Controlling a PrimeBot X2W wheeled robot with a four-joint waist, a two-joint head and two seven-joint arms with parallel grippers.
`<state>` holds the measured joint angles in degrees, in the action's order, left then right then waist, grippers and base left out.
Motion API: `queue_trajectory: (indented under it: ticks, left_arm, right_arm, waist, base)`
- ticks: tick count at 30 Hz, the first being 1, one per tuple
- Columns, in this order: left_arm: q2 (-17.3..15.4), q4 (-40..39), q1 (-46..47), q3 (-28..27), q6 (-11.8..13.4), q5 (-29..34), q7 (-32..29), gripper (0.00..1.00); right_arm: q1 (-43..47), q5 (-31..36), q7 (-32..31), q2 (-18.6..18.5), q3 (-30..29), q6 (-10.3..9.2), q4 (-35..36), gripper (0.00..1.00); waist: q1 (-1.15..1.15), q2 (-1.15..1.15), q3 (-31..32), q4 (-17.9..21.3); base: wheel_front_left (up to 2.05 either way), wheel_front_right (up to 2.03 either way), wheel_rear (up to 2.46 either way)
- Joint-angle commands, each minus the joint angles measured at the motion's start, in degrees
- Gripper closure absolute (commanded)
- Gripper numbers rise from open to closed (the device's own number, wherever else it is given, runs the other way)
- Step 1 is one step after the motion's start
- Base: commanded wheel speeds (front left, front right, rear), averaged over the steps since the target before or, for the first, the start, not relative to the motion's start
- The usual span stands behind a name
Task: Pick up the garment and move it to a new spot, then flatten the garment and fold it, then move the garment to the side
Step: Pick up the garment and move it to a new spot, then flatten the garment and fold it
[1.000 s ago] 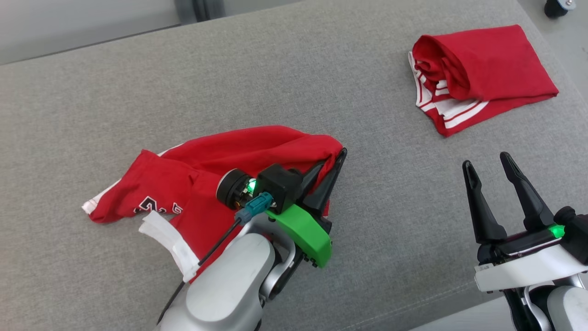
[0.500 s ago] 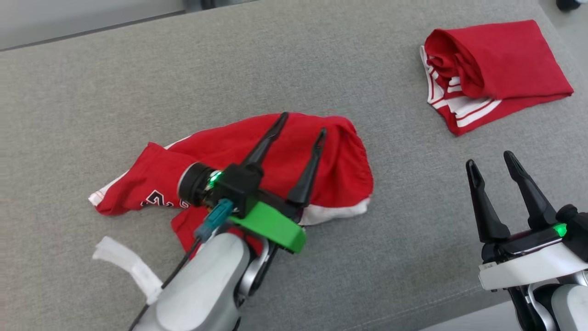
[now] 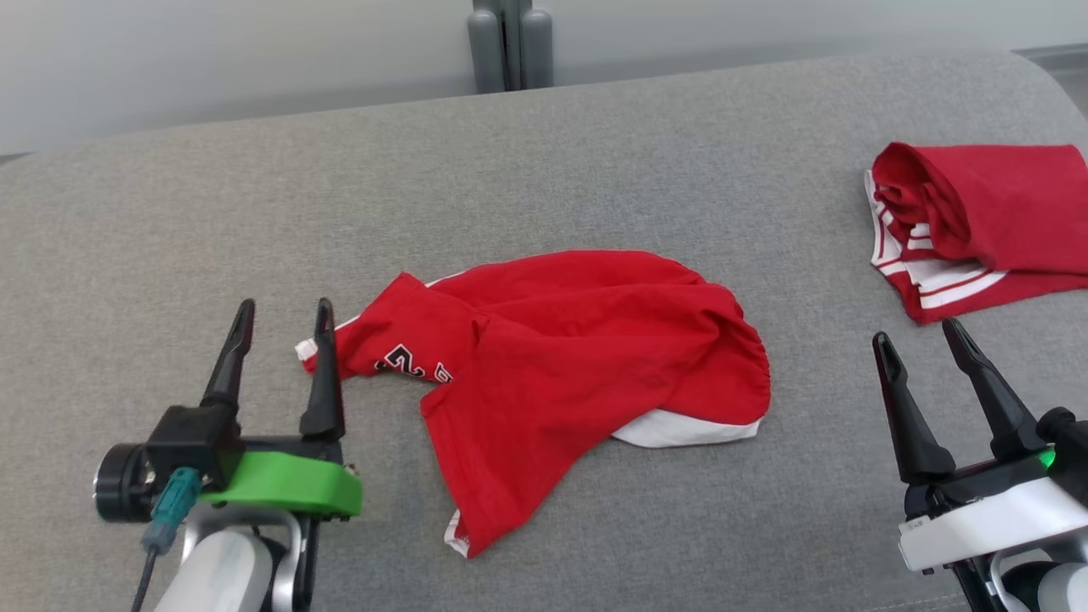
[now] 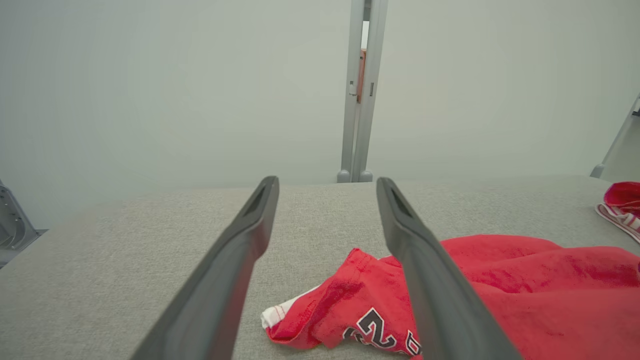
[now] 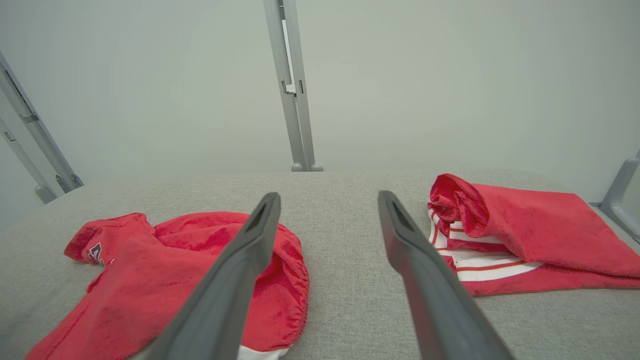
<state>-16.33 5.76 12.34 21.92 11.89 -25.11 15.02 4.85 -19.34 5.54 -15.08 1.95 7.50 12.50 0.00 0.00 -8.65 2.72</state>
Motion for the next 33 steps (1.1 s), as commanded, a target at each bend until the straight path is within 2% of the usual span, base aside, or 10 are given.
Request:
queue_trajectory:
  ticks: [1,8,19,33]
  left_arm:
    - [-0.81,-0.57,-2.11,-1.26,0.27,-0.58,0.16,0.00]
    - [-2.66,-2.56,-8.12,-5.12,-1.21,-1.40,0.16,0.00]
    - [-3.45,-1.53,-13.36,-3.46,-3.73,-1.80,0.16,0.00]
    - [-3.39,-1.09,-13.86,-3.27,-3.69,-2.03,0.17,0.00]
  right_arm:
    - [1.07,0.46,-0.30,0.16,-0.14,-0.02,0.35,0.00]
    - [2.82,0.23,-1.15,0.75,-0.19,-0.02,0.52,0.00]
    - [6.64,0.31,-2.57,1.95,-0.54,-0.02,0.50,0.00]
    - [7.42,0.50,-3.00,2.53,-0.85,-0.02,1.42,0.00]
  waist:
    - [0.00,0.00,2.76,-2.74]
    - [0.00,0.00,4.68,-3.14]
    - [0.00,0.00,8.32,-1.94]
    - [0.00,0.00,8.31,-1.93]
  base:
    - [0.00,0.00,0.00]
    - [0.00,0.00,0.00]
    - [0.00,0.00,0.00]
    - [0.00,0.00,0.00]
